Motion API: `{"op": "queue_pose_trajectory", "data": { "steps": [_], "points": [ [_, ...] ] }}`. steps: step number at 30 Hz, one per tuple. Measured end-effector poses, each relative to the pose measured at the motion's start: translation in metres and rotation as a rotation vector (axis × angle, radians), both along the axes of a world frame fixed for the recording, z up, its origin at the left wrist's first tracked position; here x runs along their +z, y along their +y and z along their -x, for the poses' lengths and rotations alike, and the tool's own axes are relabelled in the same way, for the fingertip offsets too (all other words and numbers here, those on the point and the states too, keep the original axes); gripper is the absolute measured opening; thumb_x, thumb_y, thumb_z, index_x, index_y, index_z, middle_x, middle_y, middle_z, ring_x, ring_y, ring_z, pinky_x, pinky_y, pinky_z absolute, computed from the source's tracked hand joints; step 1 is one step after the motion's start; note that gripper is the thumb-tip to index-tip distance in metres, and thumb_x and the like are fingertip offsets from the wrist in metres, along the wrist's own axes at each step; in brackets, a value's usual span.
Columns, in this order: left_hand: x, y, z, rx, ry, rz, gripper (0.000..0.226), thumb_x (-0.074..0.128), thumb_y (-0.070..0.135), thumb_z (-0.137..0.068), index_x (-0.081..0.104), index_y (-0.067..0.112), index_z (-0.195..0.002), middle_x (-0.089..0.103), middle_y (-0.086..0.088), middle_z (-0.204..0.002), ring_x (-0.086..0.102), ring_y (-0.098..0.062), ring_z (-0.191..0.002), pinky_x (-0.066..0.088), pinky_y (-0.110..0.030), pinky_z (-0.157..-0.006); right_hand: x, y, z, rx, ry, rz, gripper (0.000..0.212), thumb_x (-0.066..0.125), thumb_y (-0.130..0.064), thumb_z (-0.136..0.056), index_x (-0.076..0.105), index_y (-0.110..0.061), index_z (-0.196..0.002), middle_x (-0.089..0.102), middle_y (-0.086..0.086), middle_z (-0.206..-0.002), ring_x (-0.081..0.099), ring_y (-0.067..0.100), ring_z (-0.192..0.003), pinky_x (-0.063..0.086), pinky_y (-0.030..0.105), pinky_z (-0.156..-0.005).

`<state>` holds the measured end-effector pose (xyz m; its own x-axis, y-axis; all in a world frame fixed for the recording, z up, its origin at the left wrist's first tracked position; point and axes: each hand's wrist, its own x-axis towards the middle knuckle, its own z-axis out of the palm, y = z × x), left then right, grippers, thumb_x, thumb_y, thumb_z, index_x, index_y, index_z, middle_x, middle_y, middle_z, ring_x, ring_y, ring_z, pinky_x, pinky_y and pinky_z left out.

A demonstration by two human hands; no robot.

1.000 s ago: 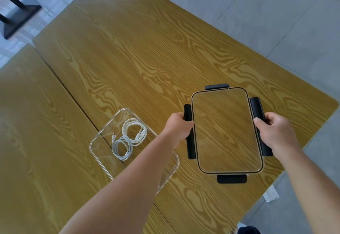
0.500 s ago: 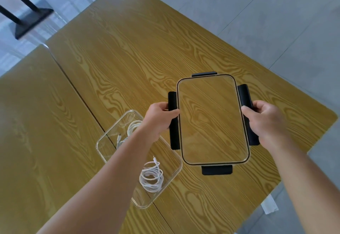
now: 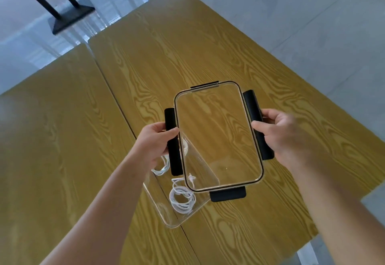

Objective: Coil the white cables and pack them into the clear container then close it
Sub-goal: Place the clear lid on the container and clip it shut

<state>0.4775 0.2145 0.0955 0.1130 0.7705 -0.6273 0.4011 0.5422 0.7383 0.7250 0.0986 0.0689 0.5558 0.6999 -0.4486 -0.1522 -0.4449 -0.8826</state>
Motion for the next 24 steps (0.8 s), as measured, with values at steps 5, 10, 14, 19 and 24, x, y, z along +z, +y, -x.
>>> {"op": "queue_pose_trajectory", "data": {
  "steps": [5, 10, 14, 19, 24],
  "points": [
    [0.001, -0.009, 0.045, 0.121, 0.000, 0.000, 0.013, 0.068, 0.010, -0.092, 0.071, 0.007, -0.104, 0.075, -0.014, -0.098, 0.073, -0.026, -0.085, 0.060, -0.041, -0.077, -0.004, 0.019, 0.035, 0.101, 0.021, -0.014, 0.024, 0.067, -0.001, -0.087, 0.067, -0.025, -0.089, 0.069, -0.001, -0.080, 0.065, 0.019, -0.072, 0.058, 0.039, -0.071],
    [-0.003, -0.022, 0.083, 0.215, -0.001, 0.007, 0.014, 0.067, 0.009, -0.092, 0.071, 0.007, -0.105, 0.076, -0.013, -0.097, 0.074, -0.024, -0.082, 0.058, -0.036, -0.071, -0.008, 0.031, 0.066, 0.198, 0.072, 0.013, 0.022, 0.067, 0.001, -0.087, 0.068, -0.016, -0.101, 0.070, 0.004, -0.083, 0.066, 0.021, -0.072, 0.059, 0.042, -0.073],
    [-0.010, -0.032, 0.105, 0.286, -0.002, 0.028, 0.015, 0.067, 0.008, -0.092, 0.070, 0.006, -0.107, 0.077, -0.012, -0.096, 0.074, -0.023, -0.082, 0.059, -0.036, -0.069, -0.010, 0.034, 0.086, 0.289, 0.079, 0.021, 0.031, 0.069, 0.001, -0.086, 0.064, -0.018, -0.110, 0.072, 0.005, -0.094, 0.069, 0.023, -0.082, 0.060, 0.036, -0.073],
    [-0.020, -0.043, 0.125, 0.344, 0.004, 0.053, 0.015, 0.067, 0.009, -0.092, 0.070, 0.006, -0.106, 0.077, -0.013, -0.098, 0.074, -0.027, -0.087, 0.059, -0.039, -0.074, -0.019, 0.037, 0.104, 0.337, 0.041, 0.030, 0.031, 0.069, 0.000, -0.087, 0.062, -0.030, -0.090, 0.073, 0.001, -0.089, 0.071, 0.021, -0.079, 0.060, 0.035, -0.071],
    [-0.031, -0.058, 0.132, 0.408, -0.040, 0.091, 0.012, 0.065, 0.006, -0.093, 0.070, 0.004, -0.104, 0.077, -0.013, -0.096, 0.074, -0.027, -0.087, 0.060, -0.039, -0.073, -0.028, 0.040, 0.112, 0.361, -0.001, 0.059, 0.026, 0.068, -0.003, -0.088, 0.064, -0.028, -0.094, 0.075, 0.002, -0.088, 0.073, 0.023, -0.080, 0.063, 0.040, -0.074]
  ]
}}
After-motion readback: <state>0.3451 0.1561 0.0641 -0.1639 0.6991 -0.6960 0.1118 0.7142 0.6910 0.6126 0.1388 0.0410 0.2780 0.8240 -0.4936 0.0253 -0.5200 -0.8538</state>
